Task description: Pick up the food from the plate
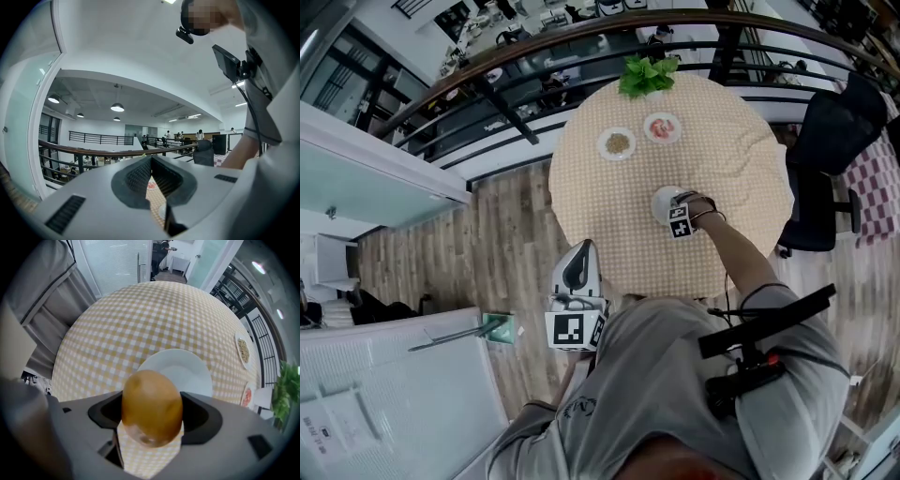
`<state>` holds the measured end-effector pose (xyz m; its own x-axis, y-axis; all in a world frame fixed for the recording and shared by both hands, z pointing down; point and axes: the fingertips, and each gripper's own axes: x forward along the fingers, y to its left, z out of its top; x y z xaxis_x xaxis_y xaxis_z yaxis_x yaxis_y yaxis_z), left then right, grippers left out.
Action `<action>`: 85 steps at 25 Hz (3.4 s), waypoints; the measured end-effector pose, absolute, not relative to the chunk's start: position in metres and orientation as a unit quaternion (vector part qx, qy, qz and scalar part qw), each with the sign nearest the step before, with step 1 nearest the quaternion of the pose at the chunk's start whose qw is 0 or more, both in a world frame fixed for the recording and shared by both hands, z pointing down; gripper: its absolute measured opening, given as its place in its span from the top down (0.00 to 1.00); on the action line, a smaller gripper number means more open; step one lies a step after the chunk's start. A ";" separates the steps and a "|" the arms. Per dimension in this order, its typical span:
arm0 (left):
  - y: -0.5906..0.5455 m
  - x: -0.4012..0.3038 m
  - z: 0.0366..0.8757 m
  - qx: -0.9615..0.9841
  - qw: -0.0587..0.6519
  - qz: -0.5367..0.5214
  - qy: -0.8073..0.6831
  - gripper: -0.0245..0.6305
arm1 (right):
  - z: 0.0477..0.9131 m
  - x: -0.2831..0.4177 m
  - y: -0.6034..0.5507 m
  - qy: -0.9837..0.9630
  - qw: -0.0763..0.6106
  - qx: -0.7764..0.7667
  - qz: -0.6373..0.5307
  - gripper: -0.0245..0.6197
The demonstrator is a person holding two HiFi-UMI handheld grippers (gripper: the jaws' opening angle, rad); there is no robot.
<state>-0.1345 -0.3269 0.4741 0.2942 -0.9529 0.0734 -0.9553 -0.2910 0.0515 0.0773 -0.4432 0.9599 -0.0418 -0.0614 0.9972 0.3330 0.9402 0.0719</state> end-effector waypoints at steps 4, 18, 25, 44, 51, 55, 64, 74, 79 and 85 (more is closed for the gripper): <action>-0.326 -0.132 0.478 0.802 0.041 0.019 -0.595 0.95 | 0.958 0.078 -0.443 -0.713 0.681 -0.088 -0.140 0.42; -0.329 -0.116 0.481 0.812 0.040 0.019 -0.583 0.95 | 0.898 0.057 -0.477 -0.808 0.583 0.083 -0.019 0.42; -0.333 -0.104 0.479 0.820 0.039 0.016 -0.570 0.95 | 0.832 0.045 -0.502 -0.856 0.474 0.198 0.049 0.42; -0.360 -0.085 0.463 0.845 0.019 0.012 -0.534 0.95 | 0.515 0.031 -0.462 -0.942 0.095 0.317 0.054 0.42; -0.361 -0.080 0.451 0.848 0.016 -0.005 -0.530 0.95 | 0.417 0.046 -0.425 -0.942 0.005 0.334 0.025 0.42; -0.361 -0.078 0.447 0.847 0.014 -0.012 -0.532 0.95 | 0.383 0.054 -0.406 -0.941 -0.036 0.336 0.026 0.42; -0.357 -0.084 0.450 0.842 0.016 -0.013 -0.539 0.95 | 0.384 0.045 -0.395 -0.945 -0.027 0.327 0.005 0.42; -0.359 -0.088 0.451 0.841 0.018 -0.012 -0.541 0.95 | 0.398 0.047 -0.403 -0.940 -0.008 0.340 0.012 0.42; -0.359 -0.089 0.450 0.840 0.020 -0.014 -0.543 0.95 | 0.403 0.048 -0.405 -0.939 0.001 0.343 0.014 0.42; -0.361 -0.088 0.453 0.838 0.025 -0.019 -0.545 0.95 | 0.414 0.052 -0.408 -0.939 0.014 0.344 0.015 0.42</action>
